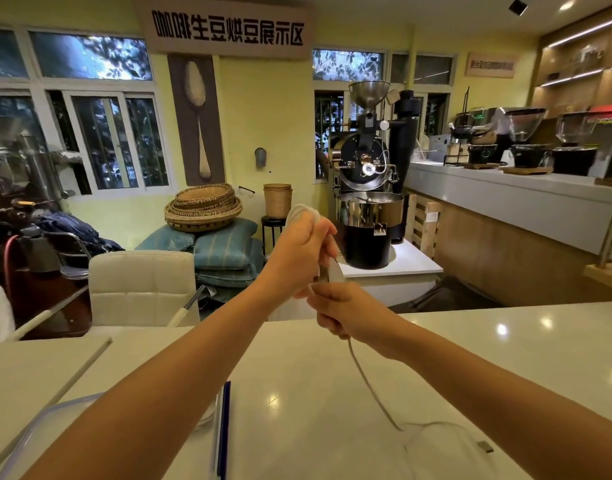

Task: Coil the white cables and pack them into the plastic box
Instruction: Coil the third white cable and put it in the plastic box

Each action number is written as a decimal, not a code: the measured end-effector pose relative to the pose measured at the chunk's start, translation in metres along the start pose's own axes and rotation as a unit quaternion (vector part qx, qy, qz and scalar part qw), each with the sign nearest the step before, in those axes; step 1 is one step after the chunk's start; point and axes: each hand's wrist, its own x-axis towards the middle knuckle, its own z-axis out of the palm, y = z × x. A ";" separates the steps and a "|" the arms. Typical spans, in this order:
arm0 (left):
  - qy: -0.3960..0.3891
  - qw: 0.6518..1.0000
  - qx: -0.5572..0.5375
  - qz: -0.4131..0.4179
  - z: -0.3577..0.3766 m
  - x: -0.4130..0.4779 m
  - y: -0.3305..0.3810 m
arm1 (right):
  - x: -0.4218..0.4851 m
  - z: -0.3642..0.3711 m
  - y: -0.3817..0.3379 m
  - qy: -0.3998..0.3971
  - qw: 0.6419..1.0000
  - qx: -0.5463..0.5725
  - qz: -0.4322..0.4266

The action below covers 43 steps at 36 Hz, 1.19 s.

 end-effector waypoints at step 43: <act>-0.278 0.895 -0.334 -0.106 0.001 -0.030 0.027 | 0.015 -0.082 -0.009 0.117 0.975 0.098 -0.161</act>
